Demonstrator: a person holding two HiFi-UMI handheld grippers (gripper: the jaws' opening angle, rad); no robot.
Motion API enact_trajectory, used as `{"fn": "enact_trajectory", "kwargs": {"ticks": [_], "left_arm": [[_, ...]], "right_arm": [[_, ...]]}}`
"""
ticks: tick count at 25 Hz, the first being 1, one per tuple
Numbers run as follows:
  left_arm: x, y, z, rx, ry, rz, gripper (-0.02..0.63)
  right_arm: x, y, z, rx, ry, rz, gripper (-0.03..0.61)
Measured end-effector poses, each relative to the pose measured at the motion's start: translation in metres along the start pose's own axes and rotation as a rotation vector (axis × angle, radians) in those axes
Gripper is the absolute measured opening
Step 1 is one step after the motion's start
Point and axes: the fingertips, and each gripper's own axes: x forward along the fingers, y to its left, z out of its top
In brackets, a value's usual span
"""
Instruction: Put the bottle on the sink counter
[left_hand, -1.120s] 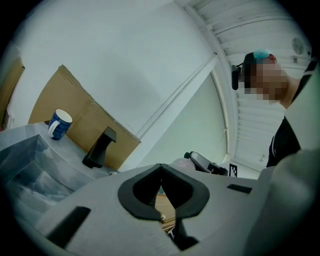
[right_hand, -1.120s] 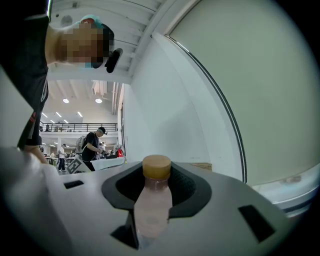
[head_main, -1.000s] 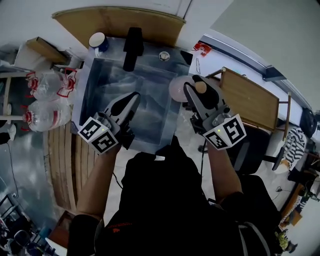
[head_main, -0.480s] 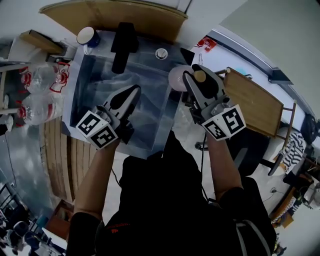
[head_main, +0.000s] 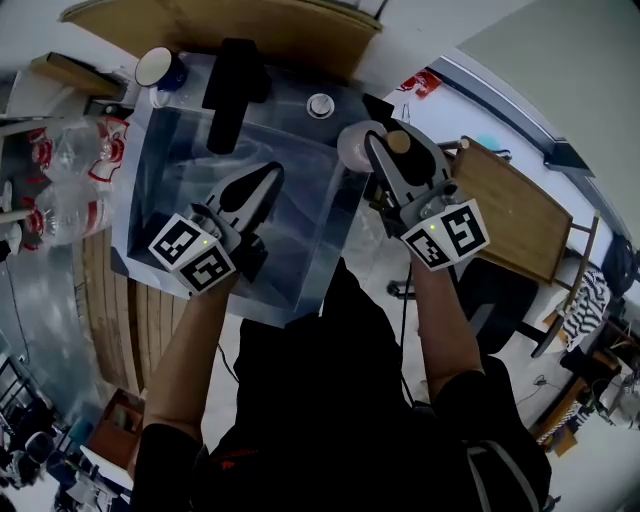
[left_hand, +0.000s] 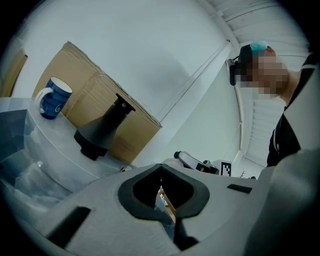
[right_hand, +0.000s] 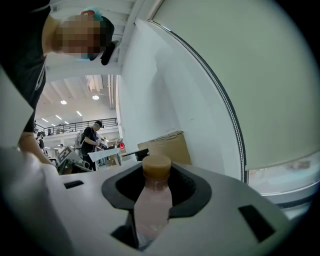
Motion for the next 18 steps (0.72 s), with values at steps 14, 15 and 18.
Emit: {"fn": "enact_trajectory", "kwargs": {"ticks": [14,15,18], "left_arm": [[0.024,0.014,-0.019,-0.012,0.011,0.010,0.017],[0.025,0.015,-0.020,-0.012,0.011,0.010,0.017],[0.027,0.015,-0.022,-0.012,0.011,0.010,0.017]], "right_arm": [[0.013,-0.028,-0.034,-0.006,0.055,0.005,0.129],[0.013,-0.029,-0.035,-0.008,0.058,0.006,0.129],[0.015,-0.031,-0.039,-0.016,0.068,0.009,0.129]]}}
